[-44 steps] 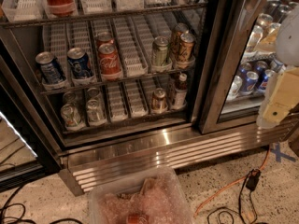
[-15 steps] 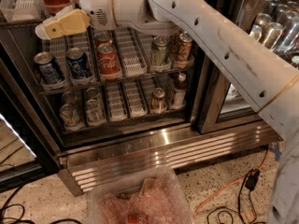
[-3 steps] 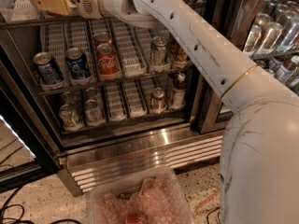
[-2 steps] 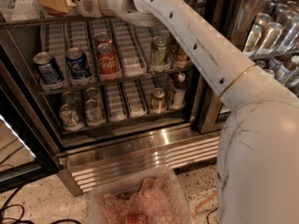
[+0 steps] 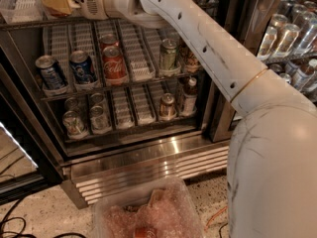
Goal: Pick coke can from top shelf of fridge
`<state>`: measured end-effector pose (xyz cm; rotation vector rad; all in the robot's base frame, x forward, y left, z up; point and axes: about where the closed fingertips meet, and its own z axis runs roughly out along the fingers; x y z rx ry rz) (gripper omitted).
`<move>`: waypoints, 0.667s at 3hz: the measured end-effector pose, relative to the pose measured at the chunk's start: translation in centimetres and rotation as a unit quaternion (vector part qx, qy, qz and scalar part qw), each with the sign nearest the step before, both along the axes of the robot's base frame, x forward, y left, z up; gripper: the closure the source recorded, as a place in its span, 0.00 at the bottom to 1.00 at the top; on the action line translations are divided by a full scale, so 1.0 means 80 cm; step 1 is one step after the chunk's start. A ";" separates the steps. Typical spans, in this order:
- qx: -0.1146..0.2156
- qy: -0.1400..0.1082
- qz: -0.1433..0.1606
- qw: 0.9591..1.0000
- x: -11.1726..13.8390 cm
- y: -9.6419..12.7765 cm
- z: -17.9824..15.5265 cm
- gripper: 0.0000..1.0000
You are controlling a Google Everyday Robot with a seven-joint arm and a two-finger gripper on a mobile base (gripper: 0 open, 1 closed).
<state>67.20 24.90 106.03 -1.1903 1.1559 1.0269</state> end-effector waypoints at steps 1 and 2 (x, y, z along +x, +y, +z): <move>0.000 0.000 0.000 1.000 0.000 0.000 0.004 1.00; 0.008 -0.023 0.016 1.000 -0.014 -0.004 0.027 1.00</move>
Offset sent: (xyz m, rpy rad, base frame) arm -0.0226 -0.0142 0.0438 0.0331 -0.1082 0.0626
